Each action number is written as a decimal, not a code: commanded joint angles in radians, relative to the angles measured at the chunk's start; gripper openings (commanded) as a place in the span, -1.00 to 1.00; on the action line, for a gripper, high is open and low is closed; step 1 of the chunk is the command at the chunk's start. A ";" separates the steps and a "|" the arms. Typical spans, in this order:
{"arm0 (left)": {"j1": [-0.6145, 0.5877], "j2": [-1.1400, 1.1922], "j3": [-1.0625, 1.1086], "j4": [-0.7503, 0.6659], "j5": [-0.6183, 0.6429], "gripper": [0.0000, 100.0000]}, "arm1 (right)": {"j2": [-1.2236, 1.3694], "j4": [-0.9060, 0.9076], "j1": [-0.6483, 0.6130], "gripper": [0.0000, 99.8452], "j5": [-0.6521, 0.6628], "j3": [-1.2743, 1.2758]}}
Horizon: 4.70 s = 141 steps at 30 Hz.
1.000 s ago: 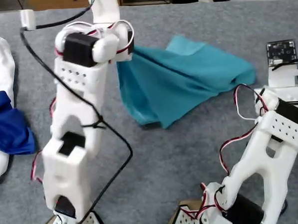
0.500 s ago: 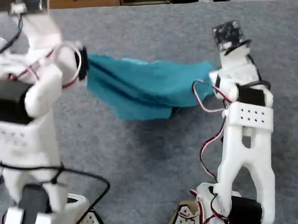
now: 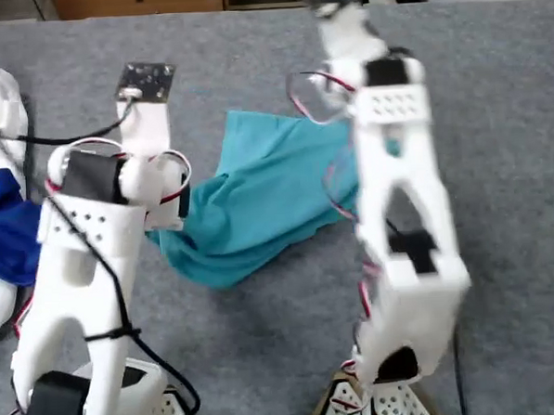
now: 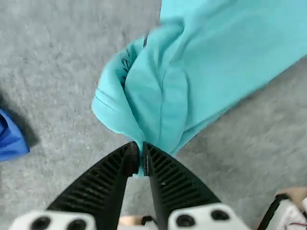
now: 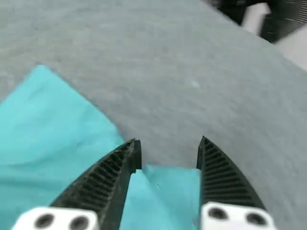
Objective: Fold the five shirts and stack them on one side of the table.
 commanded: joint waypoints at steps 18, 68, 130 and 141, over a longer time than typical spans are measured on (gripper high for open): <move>-0.152 0.013 0.566 -0.647 0.146 -0.96 | 0.835 0.141 -0.205 -0.60 -0.060 -1.099; -0.232 0.022 0.835 -1.108 0.229 -0.96 | 0.835 -0.011 -0.226 -0.81 -0.292 -0.840; -0.238 0.022 0.835 -1.114 0.229 -0.96 | 0.789 0.592 -0.153 -0.54 0.014 -1.110; -0.238 0.022 0.833 -1.114 0.229 -0.96 | 0.759 0.470 -0.156 -0.51 0.006 -1.098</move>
